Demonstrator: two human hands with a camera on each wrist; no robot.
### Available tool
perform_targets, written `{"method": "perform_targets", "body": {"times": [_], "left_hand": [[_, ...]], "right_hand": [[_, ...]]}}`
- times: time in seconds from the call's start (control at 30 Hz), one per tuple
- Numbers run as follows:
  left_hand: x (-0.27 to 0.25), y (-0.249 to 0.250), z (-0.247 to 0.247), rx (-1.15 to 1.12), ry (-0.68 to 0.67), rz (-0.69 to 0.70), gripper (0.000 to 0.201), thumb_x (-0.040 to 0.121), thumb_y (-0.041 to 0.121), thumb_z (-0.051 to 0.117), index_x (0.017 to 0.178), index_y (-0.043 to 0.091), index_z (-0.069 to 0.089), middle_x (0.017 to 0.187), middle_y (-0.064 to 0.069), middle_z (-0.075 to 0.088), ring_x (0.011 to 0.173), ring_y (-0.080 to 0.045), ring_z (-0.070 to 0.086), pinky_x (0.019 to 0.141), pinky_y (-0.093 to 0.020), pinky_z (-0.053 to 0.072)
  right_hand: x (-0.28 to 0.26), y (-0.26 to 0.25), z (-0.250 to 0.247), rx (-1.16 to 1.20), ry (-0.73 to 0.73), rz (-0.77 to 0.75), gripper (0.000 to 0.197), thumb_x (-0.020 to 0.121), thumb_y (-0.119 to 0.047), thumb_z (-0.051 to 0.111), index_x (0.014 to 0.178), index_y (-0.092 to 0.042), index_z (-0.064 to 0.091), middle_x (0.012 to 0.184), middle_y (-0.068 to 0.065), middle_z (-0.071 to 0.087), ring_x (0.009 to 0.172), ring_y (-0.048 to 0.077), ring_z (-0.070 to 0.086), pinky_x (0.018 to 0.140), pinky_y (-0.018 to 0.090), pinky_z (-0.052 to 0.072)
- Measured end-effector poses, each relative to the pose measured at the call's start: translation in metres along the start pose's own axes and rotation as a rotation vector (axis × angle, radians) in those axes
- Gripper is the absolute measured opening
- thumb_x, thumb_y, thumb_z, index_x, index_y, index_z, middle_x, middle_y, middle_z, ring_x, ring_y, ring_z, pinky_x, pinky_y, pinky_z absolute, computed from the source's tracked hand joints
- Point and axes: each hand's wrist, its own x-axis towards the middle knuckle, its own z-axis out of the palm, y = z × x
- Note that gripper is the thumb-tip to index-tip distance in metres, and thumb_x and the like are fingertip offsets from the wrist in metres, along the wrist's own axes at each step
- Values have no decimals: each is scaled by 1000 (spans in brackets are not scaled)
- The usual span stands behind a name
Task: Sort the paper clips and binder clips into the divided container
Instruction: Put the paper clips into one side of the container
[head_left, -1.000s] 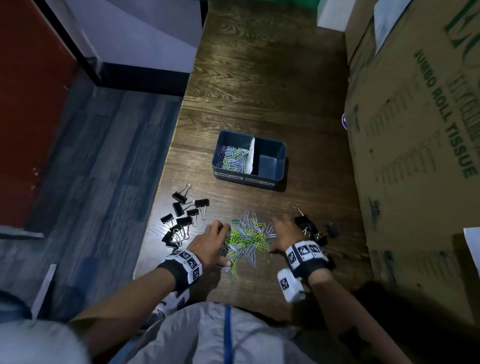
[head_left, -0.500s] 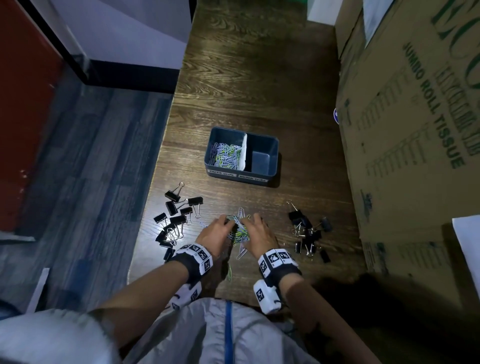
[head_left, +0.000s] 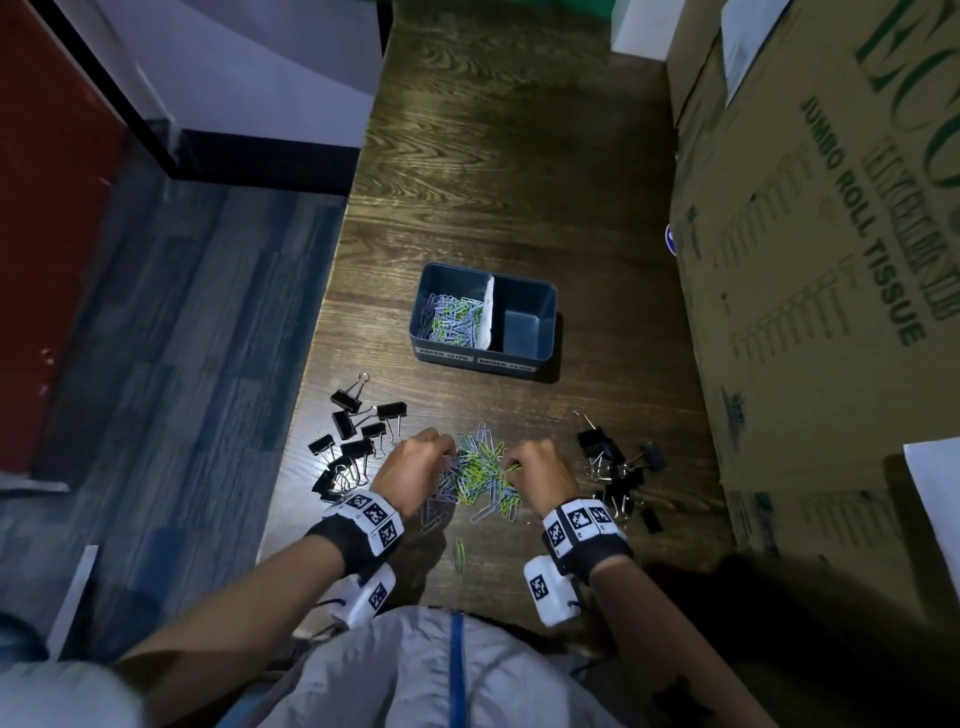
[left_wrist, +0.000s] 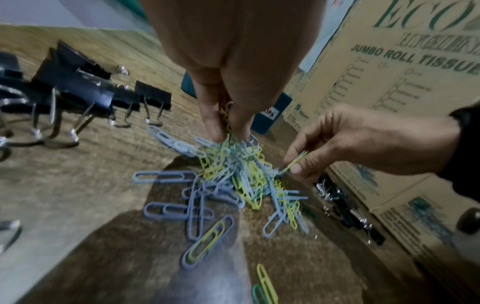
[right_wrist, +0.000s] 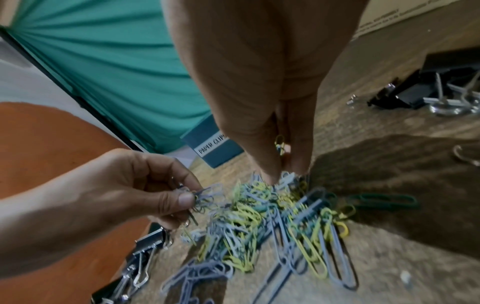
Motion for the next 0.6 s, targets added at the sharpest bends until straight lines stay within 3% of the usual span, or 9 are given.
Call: {"method": "perform_targets", "body": {"times": [0.1, 0.3, 0.4, 0.47, 0.53, 0.6], "left_hand": [[6, 5, -20, -16, 69, 67, 12, 90, 4, 64, 94, 15, 66, 91, 9, 56, 72, -8, 60, 64, -21, 54], [38, 22, -81, -55, 282, 142, 12, 92, 2, 61, 95, 10, 69, 93, 7, 61, 74, 2, 56, 70, -2, 45], [72, 31, -112, -37, 379, 163, 9, 92, 6, 62, 95, 11, 69, 91, 4, 63, 73, 0, 56, 69, -11, 50], [93, 35, -126, -32, 393, 145, 9, 91, 13, 65, 99, 12, 69, 93, -3, 67, 78, -12, 63, 74, -28, 56], [106, 35, -131, -59, 353, 97, 27, 87, 15, 70, 114, 10, 66, 104, -12, 70, 88, -21, 68, 83, -35, 57], [106, 32, -128, -75, 310, 53, 45, 85, 11, 72, 128, 8, 58, 117, -16, 67, 94, -20, 70, 88, -36, 57]], "right_hand": [[-3, 2, -4, 8, 14, 4, 18, 82, -18, 79, 97, -27, 77, 102, 6, 74, 89, 27, 71, 80, 40, 59], [-10, -7, -34, 100, 22, -64, 13, 85, -15, 79, 97, -19, 79, 100, 6, 77, 82, 18, 72, 75, 38, 62], [-9, -19, -59, 126, 74, -103, 13, 85, -16, 78, 98, -17, 79, 102, 3, 77, 85, 12, 70, 84, 30, 58], [-6, -31, -78, 152, 106, -156, 13, 84, -14, 78, 97, -14, 79, 100, 3, 77, 85, 6, 65, 85, 22, 51], [-1, -46, -100, 193, 145, -216, 14, 83, -11, 79, 96, -10, 79, 98, 6, 77, 84, 5, 62, 88, 21, 49], [9, -59, -118, 208, 195, -237, 14, 83, -11, 79, 97, -10, 79, 98, 6, 76, 89, 9, 64, 91, 22, 49]]}}
